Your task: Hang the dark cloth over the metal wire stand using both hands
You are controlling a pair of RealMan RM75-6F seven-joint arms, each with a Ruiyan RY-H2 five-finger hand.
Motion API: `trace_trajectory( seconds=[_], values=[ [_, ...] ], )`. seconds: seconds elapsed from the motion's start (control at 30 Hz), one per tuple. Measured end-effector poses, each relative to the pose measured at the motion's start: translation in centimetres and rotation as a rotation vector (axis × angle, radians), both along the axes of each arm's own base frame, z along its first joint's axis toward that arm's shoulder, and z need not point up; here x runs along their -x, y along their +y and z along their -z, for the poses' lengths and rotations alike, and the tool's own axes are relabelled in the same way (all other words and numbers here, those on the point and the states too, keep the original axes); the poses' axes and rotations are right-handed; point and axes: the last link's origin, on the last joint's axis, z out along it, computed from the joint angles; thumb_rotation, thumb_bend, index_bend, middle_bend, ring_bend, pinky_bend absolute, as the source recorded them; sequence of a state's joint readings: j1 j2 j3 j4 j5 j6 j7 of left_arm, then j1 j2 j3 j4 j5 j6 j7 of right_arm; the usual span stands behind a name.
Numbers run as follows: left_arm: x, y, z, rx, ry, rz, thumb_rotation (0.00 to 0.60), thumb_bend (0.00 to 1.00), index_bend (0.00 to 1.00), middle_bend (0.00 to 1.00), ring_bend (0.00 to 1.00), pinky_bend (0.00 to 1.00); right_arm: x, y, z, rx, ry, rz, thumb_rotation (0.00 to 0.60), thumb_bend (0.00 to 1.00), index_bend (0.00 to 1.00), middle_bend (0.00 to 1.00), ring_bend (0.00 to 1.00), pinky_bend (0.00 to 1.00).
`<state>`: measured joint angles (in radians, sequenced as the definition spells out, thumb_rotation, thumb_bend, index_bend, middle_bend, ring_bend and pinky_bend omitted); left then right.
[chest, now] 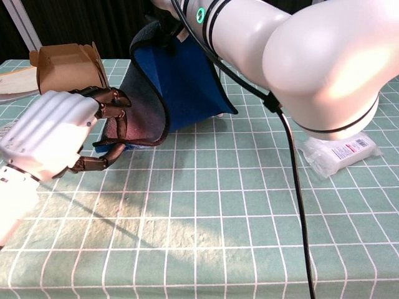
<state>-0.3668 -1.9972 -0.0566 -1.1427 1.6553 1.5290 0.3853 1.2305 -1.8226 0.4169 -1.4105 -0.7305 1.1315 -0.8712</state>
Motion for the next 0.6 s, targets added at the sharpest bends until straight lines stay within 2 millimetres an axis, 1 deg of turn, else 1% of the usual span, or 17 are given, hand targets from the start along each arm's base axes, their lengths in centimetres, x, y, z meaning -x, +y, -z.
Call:
trace_trajectory(
  seconds=[0.1,0.2,0.3,0.4,0.53,0.6],
  values=[
    [0.0,0.0,-1.0,0.048,-0.115,-0.043,0.600,0.55,0.79,0.30,0.29,0.40,0.5,0.3,-0.6,-0.006,-0.011,0.001,0.600,0.45,0.97,0.00,0.00,0.00],
    [0.3,0.2,-2.5,0.091,-0.222,-0.099,0.600,0.55,0.80,0.30,0.30,0.40,1.4,0.9,-1.4,-0.016,-0.029,0.000,0.600,0.45,0.97,0.00,0.00,0.00],
    [1.2,0.8,-4.2,0.127,-0.308,-0.166,0.600,0.56,0.80,0.30,0.30,0.40,2.8,1.7,-2.3,-0.026,-0.047,0.000,0.600,0.45,0.98,0.00,0.00,0.00],
    [1.9,1.4,-5.6,0.165,-0.383,-0.226,0.600,0.56,0.81,0.30,0.30,0.40,4.7,2.5,-3.3,-0.031,-0.067,0.006,0.600,0.46,0.98,0.00,0.00,0.00],
    [2.2,1.8,-7.3,0.221,-0.483,-0.273,0.600,0.56,0.81,0.31,0.30,0.41,7.2,3.3,-4.6,-0.030,-0.100,0.026,0.600,0.47,0.99,0.00,0.00,0.00],
    [2.1,1.9,-8.0,0.241,-0.523,-0.287,0.600,0.56,0.82,0.31,0.30,0.42,8.0,3.6,-4.9,-0.035,-0.116,0.035,0.600,0.48,1.00,0.00,0.00,0.00]
  ],
)
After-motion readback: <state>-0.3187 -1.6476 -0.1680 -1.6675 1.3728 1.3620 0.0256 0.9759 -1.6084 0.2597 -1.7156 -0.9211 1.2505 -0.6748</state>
